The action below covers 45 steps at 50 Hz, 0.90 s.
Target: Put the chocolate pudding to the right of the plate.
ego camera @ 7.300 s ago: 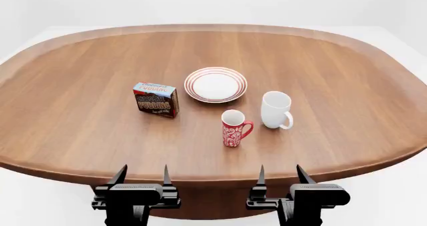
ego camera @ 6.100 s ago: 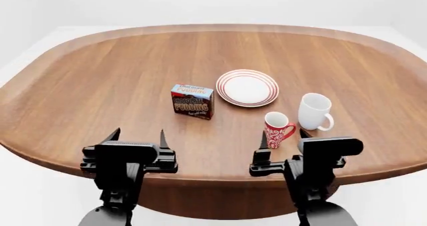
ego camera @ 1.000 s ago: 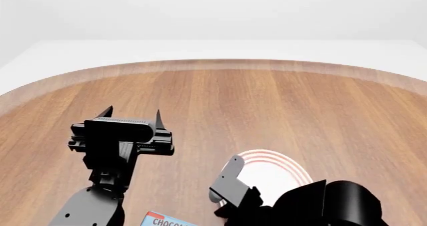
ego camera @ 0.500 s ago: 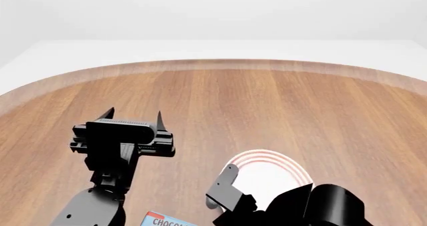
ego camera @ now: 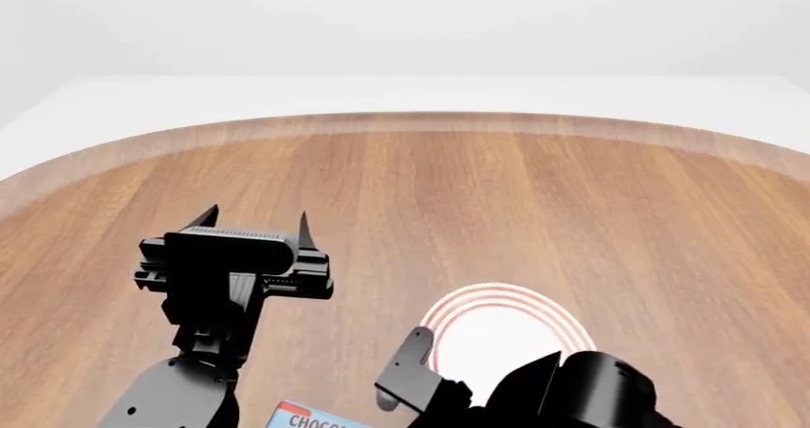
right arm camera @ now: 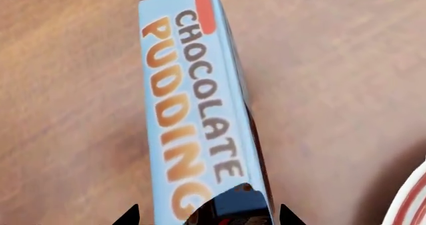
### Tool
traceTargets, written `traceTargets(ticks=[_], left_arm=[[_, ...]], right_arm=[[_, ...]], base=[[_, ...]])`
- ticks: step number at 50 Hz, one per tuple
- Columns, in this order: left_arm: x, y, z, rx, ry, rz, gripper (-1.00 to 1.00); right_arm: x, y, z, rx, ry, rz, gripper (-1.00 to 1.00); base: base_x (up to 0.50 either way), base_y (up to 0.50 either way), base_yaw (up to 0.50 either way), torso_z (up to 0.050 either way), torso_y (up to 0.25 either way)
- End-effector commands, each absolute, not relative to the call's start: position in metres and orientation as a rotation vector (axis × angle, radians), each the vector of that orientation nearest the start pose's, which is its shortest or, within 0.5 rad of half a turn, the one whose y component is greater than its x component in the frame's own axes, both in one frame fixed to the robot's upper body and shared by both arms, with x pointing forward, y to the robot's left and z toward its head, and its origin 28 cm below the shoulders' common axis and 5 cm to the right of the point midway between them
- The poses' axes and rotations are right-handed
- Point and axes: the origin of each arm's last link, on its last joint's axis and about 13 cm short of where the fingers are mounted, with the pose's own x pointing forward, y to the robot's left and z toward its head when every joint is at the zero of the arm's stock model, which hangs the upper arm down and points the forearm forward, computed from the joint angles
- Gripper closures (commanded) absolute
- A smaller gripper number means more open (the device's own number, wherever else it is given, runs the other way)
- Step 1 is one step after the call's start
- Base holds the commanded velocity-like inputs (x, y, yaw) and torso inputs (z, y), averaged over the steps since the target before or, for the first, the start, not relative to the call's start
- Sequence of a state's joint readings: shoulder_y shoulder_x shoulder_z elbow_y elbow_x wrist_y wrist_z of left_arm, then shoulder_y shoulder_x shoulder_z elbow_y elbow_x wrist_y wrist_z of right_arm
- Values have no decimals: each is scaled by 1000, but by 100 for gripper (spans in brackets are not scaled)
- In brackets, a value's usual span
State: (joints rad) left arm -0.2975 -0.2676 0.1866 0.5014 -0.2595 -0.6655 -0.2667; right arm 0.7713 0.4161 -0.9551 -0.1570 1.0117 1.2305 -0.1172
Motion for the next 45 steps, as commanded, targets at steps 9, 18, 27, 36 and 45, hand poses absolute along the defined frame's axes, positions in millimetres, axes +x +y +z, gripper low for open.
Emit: traceTargets(ticks=[9, 18, 27, 36, 45], left_arm=[[241, 211, 131, 93, -80, -21, -100], [241, 211, 131, 94, -80, -22, -100], [242, 211, 131, 94, -80, -19, -100], [242, 212, 132, 94, -83, -13, -100], [241, 212, 133, 94, -85, -14, -100]], right_arm=[[237, -51, 77, -331, 1021, 1136, -100], [233, -51, 81, -346, 985, 1167, 100], [229, -53, 96, -361, 922, 1195, 100], [223, -60, 131, -362, 851, 1171, 100], [224, -70, 145, -341, 842, 1097, 100]], base=[[0, 0, 0, 0, 0], [0, 0, 0, 0, 0], [0, 0, 0, 0, 0], [0, 0, 0, 0, 0], [0, 0, 0, 0, 0]])
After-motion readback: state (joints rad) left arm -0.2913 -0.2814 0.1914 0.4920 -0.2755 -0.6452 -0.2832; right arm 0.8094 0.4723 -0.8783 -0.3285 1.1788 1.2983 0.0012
